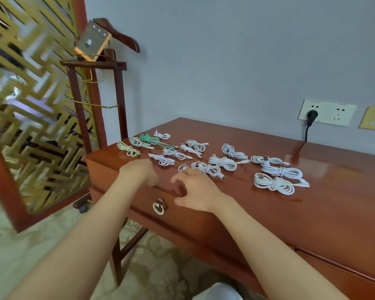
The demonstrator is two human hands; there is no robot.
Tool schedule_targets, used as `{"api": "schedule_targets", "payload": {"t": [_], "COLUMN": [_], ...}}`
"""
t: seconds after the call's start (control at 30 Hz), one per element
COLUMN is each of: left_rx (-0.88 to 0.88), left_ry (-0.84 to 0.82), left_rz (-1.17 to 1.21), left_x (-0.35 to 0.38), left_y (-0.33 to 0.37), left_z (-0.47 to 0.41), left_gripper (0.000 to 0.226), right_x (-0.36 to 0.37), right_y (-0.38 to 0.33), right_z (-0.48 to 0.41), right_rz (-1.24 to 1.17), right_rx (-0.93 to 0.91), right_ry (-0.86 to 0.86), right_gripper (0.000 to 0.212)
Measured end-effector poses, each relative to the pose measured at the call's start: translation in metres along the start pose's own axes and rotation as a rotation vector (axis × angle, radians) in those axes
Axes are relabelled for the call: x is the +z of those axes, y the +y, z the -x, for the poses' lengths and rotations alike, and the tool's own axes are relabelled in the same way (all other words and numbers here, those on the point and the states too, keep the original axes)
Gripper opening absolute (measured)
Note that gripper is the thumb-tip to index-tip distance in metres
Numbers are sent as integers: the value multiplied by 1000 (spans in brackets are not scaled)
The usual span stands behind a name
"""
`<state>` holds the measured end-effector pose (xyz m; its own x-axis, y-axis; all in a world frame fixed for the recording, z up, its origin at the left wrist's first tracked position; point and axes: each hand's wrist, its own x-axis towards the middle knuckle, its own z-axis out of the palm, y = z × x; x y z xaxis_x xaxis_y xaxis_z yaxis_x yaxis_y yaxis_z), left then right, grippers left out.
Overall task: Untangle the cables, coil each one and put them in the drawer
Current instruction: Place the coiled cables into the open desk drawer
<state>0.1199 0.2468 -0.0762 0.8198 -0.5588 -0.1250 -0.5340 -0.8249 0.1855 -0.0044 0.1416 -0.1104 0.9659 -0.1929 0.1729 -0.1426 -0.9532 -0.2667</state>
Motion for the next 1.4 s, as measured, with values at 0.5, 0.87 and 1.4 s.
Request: {"api": "schedule_targets", "payload": {"t": [0.5,0.87,1.4], "left_rx": [-150,-115,-54], "left_ry": [-106,-257,-532], "left_rz": [60,-126,-82], "left_x": [48,33,27], "left_y": [3,7,-28], "left_z": [15,7,-2], "left_gripper": [46,29,39], "right_x": [22,18,10], "right_y": [-3,-4,-26], "right_z": [-11,-14,-14], "right_rz": [125,127,93], "right_rx": [-11,-26,-114], "right_ry": [25,-26,-184], "right_gripper": [60,62,49]}}
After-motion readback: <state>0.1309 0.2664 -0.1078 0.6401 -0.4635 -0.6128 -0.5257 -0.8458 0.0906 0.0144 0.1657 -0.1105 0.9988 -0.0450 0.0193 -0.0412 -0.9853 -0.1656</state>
